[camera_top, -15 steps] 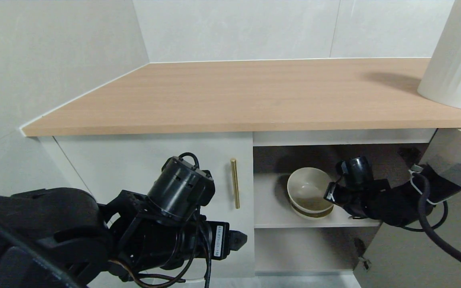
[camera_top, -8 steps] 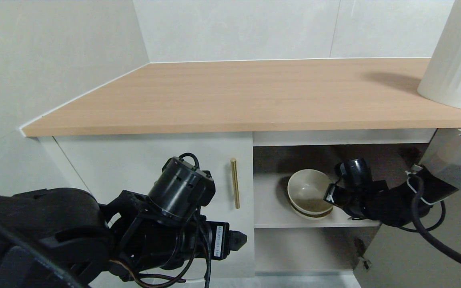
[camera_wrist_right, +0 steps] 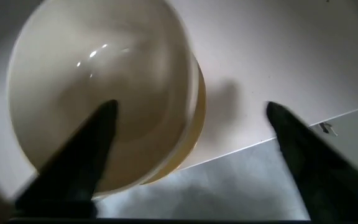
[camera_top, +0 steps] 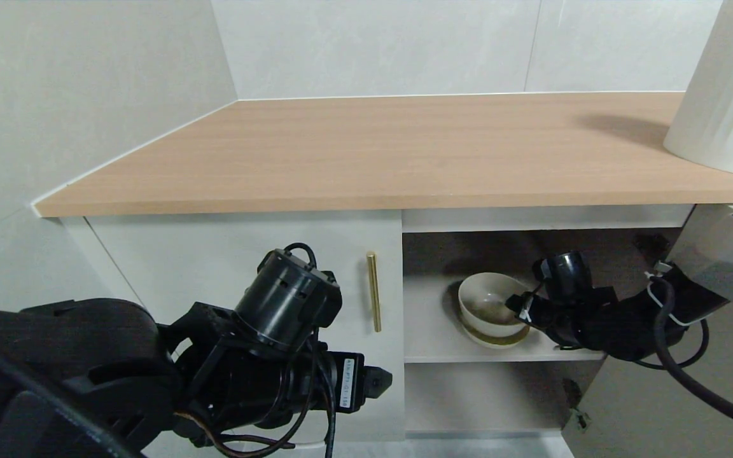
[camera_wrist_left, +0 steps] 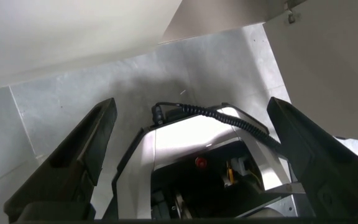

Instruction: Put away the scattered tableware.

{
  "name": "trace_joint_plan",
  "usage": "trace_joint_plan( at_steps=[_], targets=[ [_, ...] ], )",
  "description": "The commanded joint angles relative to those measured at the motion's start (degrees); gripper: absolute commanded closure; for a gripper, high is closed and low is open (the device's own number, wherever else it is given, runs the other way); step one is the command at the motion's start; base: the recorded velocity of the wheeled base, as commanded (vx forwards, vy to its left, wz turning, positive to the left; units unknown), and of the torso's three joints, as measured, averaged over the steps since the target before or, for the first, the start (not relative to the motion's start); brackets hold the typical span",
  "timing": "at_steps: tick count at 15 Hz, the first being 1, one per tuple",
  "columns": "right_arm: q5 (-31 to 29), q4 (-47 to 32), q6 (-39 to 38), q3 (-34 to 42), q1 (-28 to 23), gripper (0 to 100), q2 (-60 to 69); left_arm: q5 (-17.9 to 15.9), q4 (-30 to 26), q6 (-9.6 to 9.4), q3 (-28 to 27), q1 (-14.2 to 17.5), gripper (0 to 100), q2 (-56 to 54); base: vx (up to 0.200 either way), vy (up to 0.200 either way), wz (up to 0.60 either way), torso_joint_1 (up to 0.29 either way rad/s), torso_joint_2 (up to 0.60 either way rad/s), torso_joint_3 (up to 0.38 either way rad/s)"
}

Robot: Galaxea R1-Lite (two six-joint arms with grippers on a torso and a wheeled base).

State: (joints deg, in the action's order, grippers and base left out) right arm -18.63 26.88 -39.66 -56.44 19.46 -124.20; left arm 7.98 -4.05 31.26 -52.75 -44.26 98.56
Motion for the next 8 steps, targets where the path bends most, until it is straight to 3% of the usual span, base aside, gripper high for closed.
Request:
trace_joint_plan(
  at_steps=[1,4,6,8],
  targets=[
    [0.0,-0.1,0.0,0.3,0.1,0,0.7,0.0,0.0,0.03,0.0,0.1,0,-0.1,0.000,0.000,0.00,0.000,0.00,0.000],
    [3.3,-5.3,5.7,5.4,1.7,0,9.4,0.9,-0.1,-0.41,0.0,3.6,0,-2.3,0.000,0.000,0.00,0.000,0.00,0.000],
    [8.4,-11.9,12.0,9.6,3.4,0,20.8,3.6,-0.2,-0.67,0.9,6.6,0,-5.5,0.000,0.000,0.00,0.000,0.00,0.000],
    [10.5,-18.5,14.6,10.7,4.5,0,29.2,4.2,-0.2,-2.16,3.0,9.5,0,-9.2,0.000,0.000,0.00,0.000,0.00,0.000]
  ],
)
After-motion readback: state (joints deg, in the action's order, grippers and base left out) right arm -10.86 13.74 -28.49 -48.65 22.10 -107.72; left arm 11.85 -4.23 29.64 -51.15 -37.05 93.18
